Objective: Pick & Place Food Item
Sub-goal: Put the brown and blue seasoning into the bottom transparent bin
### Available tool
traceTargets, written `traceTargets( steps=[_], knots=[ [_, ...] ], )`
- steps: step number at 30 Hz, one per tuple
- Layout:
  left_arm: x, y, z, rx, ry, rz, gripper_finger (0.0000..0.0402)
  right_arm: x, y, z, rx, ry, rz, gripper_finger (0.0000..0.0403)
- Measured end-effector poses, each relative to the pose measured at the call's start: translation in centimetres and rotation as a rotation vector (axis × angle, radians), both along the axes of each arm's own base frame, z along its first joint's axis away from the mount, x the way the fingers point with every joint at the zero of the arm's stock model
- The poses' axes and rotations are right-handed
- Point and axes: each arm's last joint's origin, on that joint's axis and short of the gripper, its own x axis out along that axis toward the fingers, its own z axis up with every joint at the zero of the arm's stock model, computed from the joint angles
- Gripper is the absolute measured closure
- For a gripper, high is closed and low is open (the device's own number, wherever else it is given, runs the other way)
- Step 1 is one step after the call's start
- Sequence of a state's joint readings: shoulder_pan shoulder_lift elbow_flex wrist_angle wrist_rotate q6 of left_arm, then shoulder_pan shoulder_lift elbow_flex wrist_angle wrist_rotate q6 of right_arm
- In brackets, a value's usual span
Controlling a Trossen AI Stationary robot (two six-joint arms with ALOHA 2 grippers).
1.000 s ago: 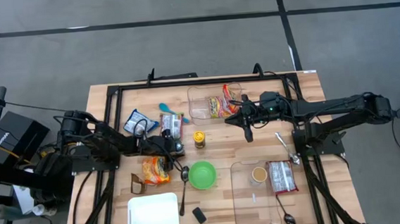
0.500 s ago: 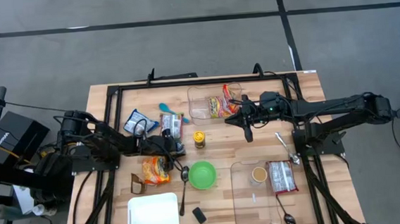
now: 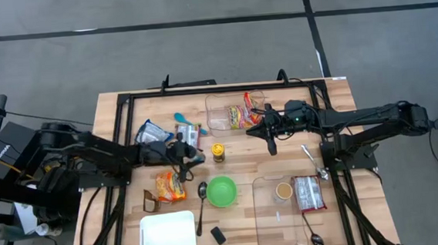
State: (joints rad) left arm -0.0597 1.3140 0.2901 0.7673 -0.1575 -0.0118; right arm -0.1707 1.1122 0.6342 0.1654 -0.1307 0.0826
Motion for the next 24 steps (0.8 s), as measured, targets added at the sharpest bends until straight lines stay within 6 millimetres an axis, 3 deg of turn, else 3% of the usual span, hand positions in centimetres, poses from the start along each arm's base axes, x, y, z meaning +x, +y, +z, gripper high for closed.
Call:
traceTargets(
  steps=[6, 13, 24],
  knots=[
    [-1.2, 0.1, 2.8, -0.006, -0.109, 0.0, 0.0213, 0.0, 0.0, 0.0, 0.0, 0.0, 0.0, 0.0379],
    [-2.0, 0.1, 3.9, -0.009, -0.151, 0.0, 0.0214, 0.0, 0.0, 0.0, -0.003, 0.001, 0.001, 0.0379],
    [0.1, 0.0, 6.1, -0.011, -0.125, 0.002, 0.0218, 0.0, 0.0, 0.0, -0.003, 0.001, 0.001, 0.0379]
  ],
)
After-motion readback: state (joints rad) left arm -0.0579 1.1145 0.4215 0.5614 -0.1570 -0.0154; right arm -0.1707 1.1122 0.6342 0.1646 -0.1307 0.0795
